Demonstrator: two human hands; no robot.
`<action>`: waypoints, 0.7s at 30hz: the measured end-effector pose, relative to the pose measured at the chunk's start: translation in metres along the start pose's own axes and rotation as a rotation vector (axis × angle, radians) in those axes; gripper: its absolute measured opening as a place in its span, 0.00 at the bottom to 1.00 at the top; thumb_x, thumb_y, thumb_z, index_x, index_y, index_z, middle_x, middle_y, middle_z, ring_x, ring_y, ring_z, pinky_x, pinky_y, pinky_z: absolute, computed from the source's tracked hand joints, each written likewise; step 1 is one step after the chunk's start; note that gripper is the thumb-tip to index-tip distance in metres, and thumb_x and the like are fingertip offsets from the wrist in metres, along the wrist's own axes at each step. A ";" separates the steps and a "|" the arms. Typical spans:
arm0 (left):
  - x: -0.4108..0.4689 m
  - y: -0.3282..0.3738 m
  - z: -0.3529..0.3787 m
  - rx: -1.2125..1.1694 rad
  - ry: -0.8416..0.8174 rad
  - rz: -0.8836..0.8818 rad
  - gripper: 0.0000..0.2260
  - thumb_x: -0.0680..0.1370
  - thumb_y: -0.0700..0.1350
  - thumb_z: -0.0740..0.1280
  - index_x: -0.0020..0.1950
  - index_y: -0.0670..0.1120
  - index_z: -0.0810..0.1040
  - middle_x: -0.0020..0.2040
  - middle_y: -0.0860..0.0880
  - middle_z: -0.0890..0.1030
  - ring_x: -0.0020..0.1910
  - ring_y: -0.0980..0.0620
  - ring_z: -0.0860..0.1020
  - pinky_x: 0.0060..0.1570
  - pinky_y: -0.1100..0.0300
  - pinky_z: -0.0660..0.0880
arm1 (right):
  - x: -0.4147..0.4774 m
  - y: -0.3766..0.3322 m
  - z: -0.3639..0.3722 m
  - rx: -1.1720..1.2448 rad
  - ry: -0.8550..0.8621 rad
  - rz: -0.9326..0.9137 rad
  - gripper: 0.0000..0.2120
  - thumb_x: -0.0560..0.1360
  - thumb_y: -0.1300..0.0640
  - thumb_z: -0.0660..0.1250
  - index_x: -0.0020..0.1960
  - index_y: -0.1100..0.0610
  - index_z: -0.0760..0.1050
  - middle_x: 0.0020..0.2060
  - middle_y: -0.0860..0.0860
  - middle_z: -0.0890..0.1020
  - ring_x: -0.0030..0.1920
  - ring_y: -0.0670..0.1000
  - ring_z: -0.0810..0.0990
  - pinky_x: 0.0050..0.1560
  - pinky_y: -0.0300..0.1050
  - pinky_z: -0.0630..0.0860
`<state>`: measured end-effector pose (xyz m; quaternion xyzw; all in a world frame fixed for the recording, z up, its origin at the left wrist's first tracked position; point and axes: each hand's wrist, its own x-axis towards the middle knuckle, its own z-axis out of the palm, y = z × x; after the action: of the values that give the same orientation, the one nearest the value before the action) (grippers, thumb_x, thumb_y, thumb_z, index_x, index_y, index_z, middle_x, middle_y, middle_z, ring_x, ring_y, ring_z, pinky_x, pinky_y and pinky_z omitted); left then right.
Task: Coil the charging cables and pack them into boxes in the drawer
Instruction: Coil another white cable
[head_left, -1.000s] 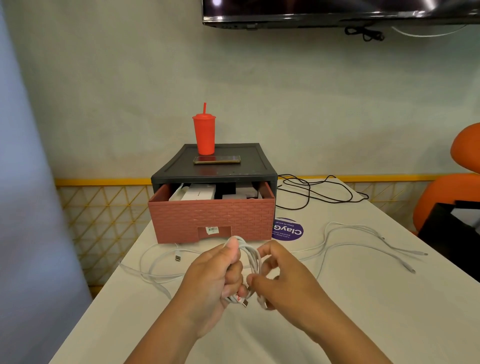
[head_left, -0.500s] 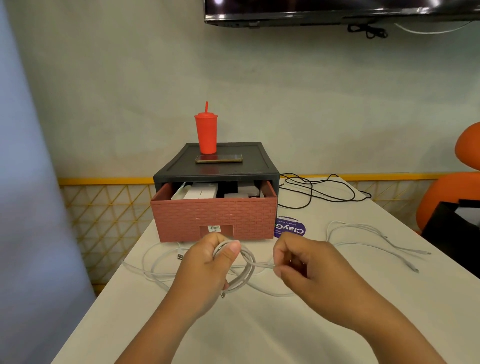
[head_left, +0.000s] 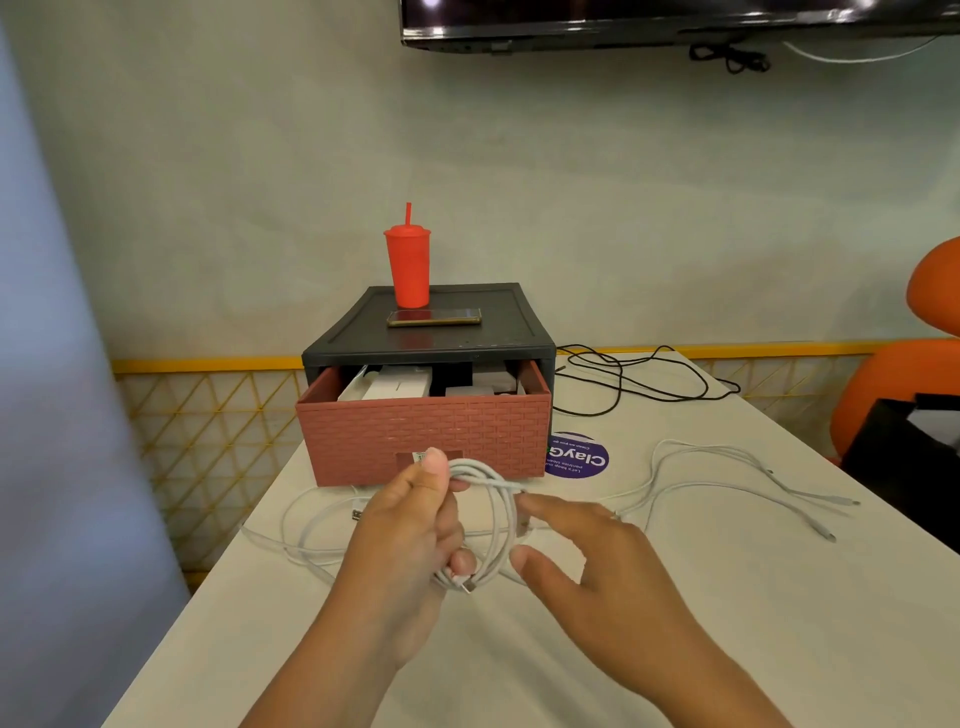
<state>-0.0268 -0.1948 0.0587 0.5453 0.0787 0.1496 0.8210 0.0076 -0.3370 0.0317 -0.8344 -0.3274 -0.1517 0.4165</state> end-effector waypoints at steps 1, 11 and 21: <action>-0.001 -0.001 0.002 -0.033 -0.004 -0.013 0.14 0.78 0.51 0.57 0.42 0.40 0.70 0.22 0.54 0.58 0.18 0.59 0.58 0.19 0.66 0.64 | -0.001 -0.003 0.004 0.214 -0.027 0.109 0.16 0.67 0.48 0.64 0.53 0.35 0.75 0.47 0.29 0.79 0.53 0.33 0.74 0.51 0.25 0.68; -0.001 -0.031 0.000 0.582 0.166 0.474 0.13 0.79 0.48 0.56 0.36 0.48 0.71 0.28 0.53 0.72 0.27 0.62 0.70 0.29 0.70 0.66 | 0.001 -0.020 0.022 1.032 0.112 0.598 0.13 0.67 0.65 0.72 0.46 0.59 0.70 0.35 0.58 0.84 0.33 0.49 0.80 0.40 0.42 0.75; 0.011 -0.034 -0.008 0.438 0.083 0.324 0.15 0.79 0.49 0.59 0.33 0.46 0.70 0.29 0.54 0.73 0.33 0.54 0.71 0.38 0.58 0.68 | 0.006 -0.010 0.010 1.497 -0.197 0.709 0.13 0.59 0.64 0.69 0.44 0.59 0.76 0.25 0.51 0.72 0.29 0.48 0.74 0.35 0.41 0.73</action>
<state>-0.0134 -0.1969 0.0248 0.7087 0.0545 0.2808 0.6449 0.0052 -0.3217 0.0352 -0.4001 -0.0945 0.3197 0.8537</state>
